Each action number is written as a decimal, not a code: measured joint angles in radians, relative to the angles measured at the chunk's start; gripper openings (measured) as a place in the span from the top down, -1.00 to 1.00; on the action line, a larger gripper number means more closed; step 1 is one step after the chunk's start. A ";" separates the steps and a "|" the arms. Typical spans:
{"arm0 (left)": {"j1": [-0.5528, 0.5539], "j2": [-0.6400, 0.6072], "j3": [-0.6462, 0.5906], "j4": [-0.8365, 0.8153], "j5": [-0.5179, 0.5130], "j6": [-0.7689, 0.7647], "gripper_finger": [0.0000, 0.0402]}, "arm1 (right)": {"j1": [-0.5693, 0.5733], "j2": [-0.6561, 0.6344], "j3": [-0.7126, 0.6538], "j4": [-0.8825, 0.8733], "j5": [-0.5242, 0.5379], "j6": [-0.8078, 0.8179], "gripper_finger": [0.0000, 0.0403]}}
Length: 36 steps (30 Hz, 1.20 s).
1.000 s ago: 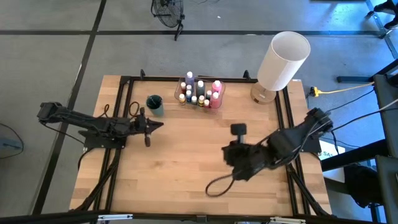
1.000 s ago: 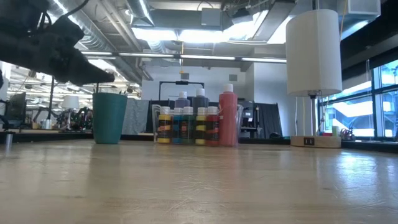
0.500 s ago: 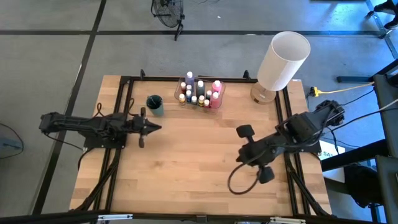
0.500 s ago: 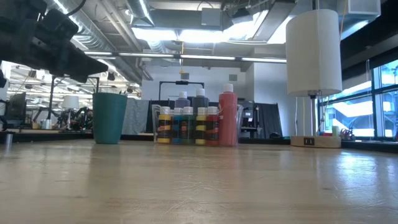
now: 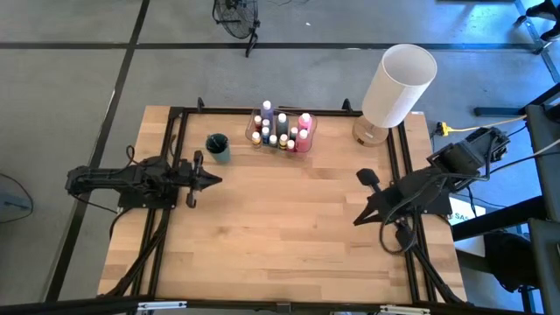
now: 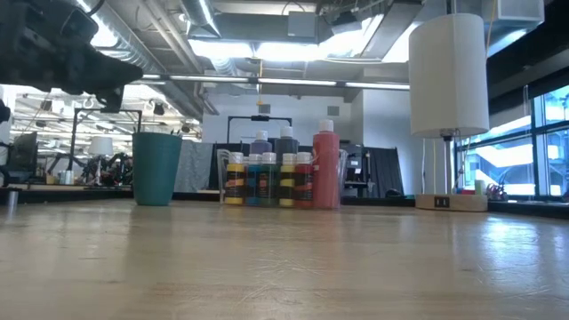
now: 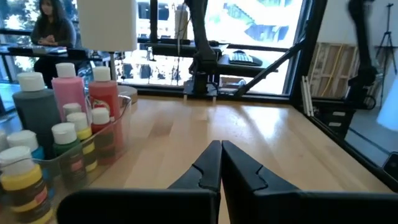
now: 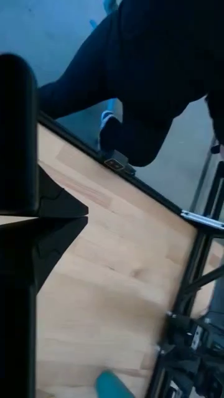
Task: Pick & Place Paint Supplies
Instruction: Return to Home Position
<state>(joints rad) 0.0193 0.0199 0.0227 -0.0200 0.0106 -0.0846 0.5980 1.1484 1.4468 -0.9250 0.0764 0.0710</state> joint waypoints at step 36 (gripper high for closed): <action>-0.079 0.033 0.000 -0.002 -0.001 -0.007 0.98 | -0.098 -0.746 -1.414 1.209 0.114 -0.061 1.00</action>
<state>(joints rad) -0.0593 0.0532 0.0227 -0.0219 0.0093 -0.0917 0.4996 0.4029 0.0325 0.2841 0.1909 0.0102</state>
